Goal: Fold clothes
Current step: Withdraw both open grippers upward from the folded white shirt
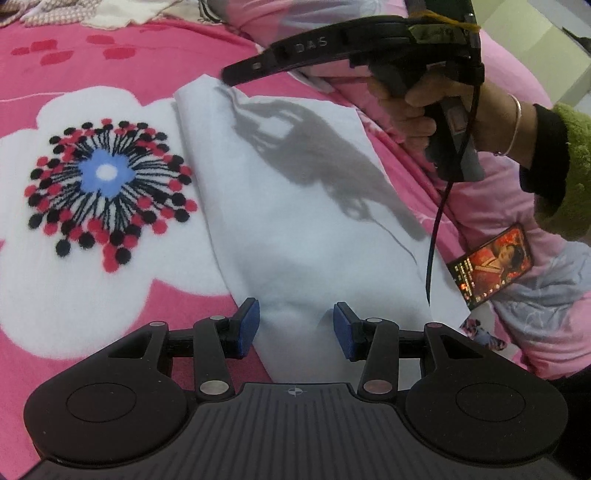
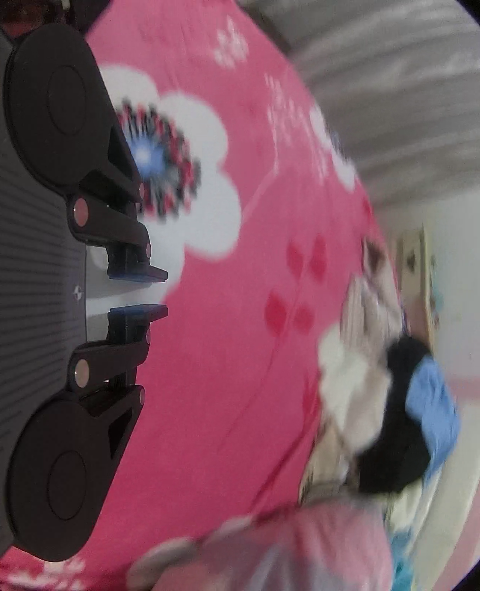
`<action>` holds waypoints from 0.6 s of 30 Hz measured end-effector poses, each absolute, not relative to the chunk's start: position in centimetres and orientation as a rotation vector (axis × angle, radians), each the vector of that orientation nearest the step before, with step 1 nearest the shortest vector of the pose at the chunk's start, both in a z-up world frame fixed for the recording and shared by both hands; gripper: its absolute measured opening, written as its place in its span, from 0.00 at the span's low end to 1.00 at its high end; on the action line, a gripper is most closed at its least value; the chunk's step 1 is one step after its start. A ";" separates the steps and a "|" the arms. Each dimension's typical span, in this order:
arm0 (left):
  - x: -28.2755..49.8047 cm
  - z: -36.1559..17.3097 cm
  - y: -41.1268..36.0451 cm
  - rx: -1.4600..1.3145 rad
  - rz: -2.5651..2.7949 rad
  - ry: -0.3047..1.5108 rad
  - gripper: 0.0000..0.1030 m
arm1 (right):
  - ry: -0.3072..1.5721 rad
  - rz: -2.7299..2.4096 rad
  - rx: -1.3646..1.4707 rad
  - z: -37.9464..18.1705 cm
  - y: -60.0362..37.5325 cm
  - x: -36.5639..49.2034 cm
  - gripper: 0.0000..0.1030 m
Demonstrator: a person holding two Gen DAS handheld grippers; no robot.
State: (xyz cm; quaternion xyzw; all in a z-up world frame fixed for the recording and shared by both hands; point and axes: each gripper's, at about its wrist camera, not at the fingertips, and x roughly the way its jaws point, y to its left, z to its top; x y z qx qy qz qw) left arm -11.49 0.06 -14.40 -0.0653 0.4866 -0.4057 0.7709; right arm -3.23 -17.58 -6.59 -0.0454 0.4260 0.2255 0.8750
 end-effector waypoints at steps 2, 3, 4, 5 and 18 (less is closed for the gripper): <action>-11.5 -14.4 0.0 -0.145 -0.879 1.056 0.43 | 0.910 0.478 -0.127 -8.0 -16.0 -2.4 0.14; -11.6 -14.3 0.0 -0.147 -0.877 1.056 0.43 | 0.923 0.467 -0.130 -8.9 -15.5 -1.7 0.14; -11.6 -14.3 0.1 -0.147 -0.874 1.055 0.43 | 0.941 0.446 -0.114 -9.8 -15.1 -1.0 0.12; -11.6 -14.3 0.1 -0.150 -0.872 1.055 0.43 | 0.944 0.428 -0.086 -10.2 -15.0 -0.4 0.12; -11.5 -14.3 0.6 -0.159 -0.871 1.065 0.44 | 0.997 0.125 0.164 -4.8 -30.6 -3.2 0.16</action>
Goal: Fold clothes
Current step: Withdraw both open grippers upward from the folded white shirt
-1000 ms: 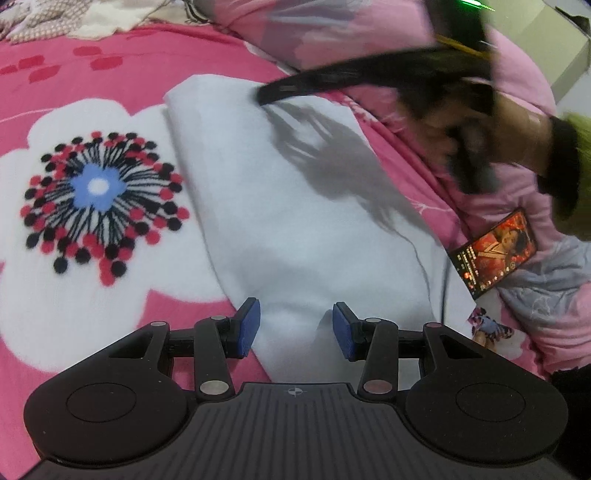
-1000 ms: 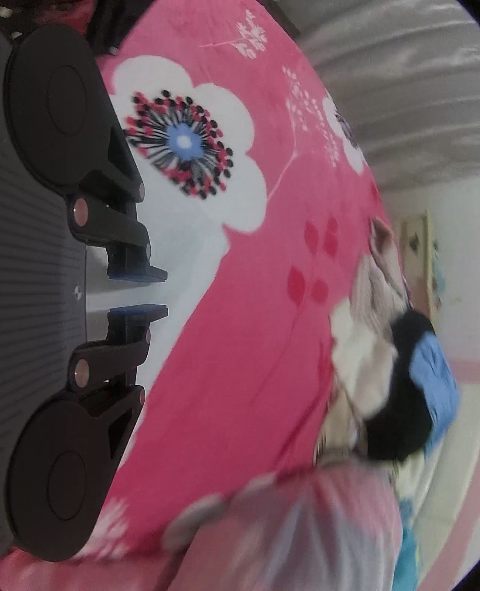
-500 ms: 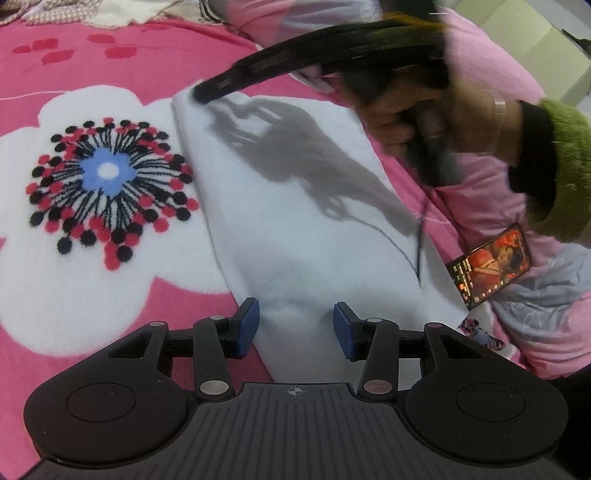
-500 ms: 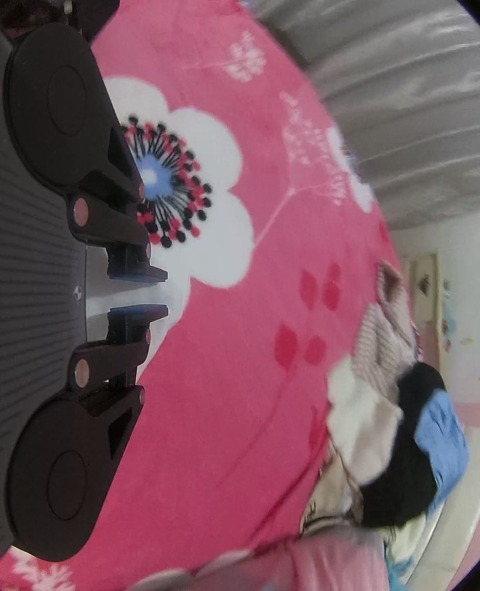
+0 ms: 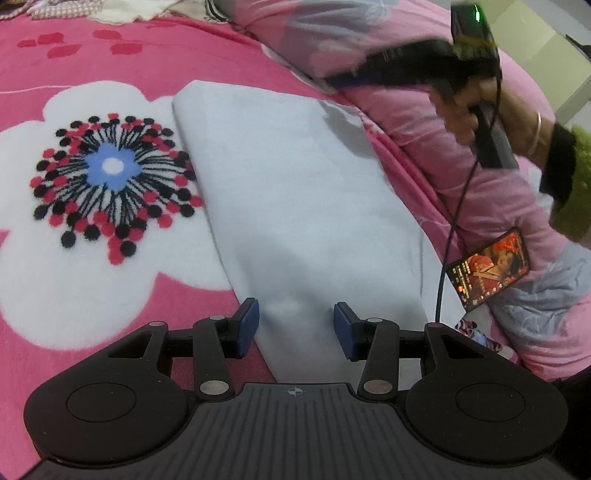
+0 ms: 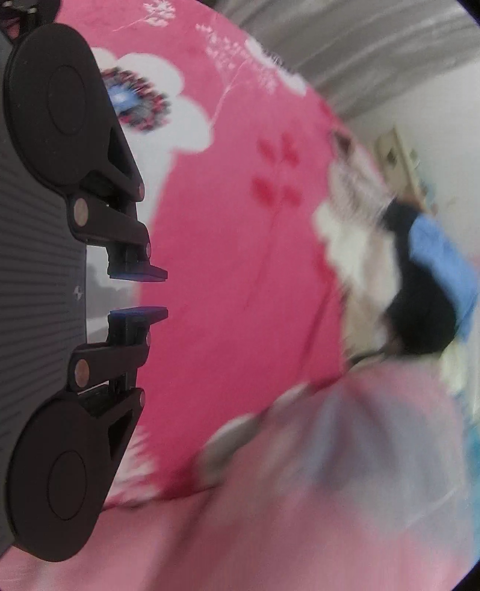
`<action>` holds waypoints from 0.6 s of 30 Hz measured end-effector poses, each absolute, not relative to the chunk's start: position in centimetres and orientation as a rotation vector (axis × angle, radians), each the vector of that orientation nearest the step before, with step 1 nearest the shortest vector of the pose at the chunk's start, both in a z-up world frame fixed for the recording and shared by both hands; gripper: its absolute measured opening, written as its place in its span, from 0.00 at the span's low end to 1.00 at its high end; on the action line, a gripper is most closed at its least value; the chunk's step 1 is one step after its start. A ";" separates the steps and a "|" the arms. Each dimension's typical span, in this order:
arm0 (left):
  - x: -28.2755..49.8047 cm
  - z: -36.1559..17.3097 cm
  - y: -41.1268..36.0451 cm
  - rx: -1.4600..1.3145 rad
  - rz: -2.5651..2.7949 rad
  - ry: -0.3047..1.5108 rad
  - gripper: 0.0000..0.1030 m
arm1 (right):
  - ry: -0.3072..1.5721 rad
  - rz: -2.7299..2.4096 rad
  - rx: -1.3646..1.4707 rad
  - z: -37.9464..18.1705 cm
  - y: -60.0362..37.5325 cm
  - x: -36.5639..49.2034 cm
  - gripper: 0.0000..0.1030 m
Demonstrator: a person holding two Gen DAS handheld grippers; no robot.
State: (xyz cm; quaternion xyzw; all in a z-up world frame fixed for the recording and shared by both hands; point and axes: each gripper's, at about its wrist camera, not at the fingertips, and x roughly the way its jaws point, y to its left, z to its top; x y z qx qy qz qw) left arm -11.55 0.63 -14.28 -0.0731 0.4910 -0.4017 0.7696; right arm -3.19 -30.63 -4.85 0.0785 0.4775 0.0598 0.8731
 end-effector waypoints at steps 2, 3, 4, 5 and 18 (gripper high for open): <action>-11.6 -14.2 0.7 -0.153 -0.868 1.065 0.44 | 1.036 0.076 0.168 -6.8 -31.3 -3.7 0.16; -11.6 -14.3 0.5 -0.150 -0.866 1.066 0.44 | 1.048 0.041 0.138 -7.9 -31.3 -3.6 0.16; -11.7 -14.2 0.4 -0.146 -0.862 1.066 0.44 | 1.048 0.005 0.115 -8.8 -31.3 -3.5 0.16; -11.7 -14.1 0.3 -0.139 -0.856 1.067 0.44 | 1.044 -0.035 0.115 -9.4 -31.5 -3.5 0.16; -13.5 -11.0 -0.4 -0.025 -0.916 1.050 0.46 | 1.003 0.199 0.086 0.8 -28.6 -16.8 0.16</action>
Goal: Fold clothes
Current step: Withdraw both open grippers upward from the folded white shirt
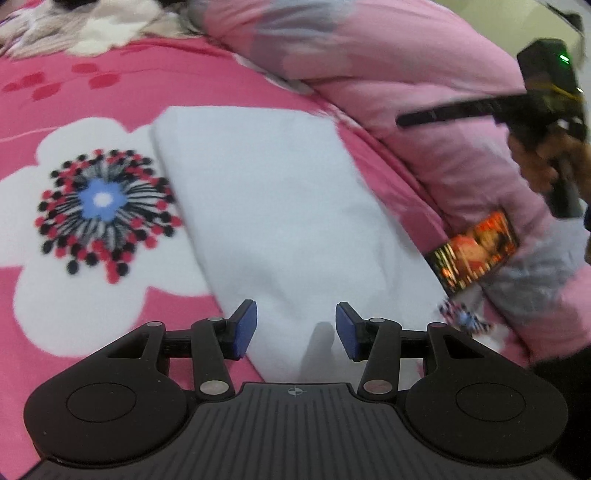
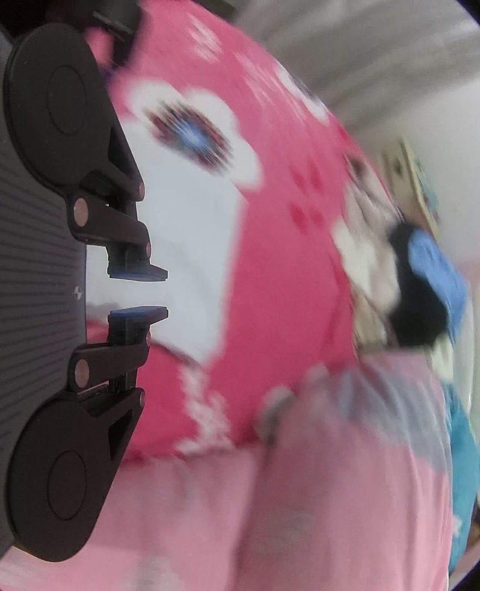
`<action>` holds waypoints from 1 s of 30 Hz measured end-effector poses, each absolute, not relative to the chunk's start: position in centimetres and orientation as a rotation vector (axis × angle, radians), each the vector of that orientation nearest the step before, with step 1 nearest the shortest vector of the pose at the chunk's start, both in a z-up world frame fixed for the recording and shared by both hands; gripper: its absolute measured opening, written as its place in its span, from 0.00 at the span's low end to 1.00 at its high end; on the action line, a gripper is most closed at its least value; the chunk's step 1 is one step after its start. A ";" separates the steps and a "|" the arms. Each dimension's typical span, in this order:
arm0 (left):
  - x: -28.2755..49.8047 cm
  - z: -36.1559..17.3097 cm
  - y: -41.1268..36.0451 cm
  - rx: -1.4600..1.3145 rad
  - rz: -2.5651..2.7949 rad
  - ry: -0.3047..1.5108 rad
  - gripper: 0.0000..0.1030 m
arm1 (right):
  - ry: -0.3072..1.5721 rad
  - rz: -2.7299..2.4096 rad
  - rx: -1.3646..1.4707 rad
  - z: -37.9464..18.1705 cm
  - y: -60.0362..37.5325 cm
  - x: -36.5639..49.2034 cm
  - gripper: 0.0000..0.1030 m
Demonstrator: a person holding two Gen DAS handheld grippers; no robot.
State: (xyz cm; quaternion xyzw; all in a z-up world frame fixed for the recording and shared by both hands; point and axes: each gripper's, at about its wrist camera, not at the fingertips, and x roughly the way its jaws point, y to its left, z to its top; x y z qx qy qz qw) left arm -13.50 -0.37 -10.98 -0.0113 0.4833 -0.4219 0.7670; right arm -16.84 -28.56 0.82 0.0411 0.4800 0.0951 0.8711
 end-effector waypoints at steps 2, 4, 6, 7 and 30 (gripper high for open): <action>-14.1 -11.2 -1.1 0.024 -0.943 1.060 0.46 | 1.067 0.238 0.091 -1.0 -26.7 -19.6 0.16; -14.7 -11.5 -1.9 0.076 -0.957 1.073 0.46 | 1.127 0.246 0.095 -3.5 -25.2 -21.1 0.16; -15.3 -12.0 -2.5 0.132 -0.940 1.074 0.47 | 1.190 0.225 0.097 -6.9 -24.0 -22.0 0.16; -15.5 -12.3 -2.8 0.158 -0.929 1.073 0.47 | 1.217 0.203 0.085 -8.3 -23.6 -22.5 0.16; -17.5 -10.0 -4.0 0.322 -0.992 1.030 0.57 | 1.136 0.249 0.108 -5.7 -19.5 -26.3 0.17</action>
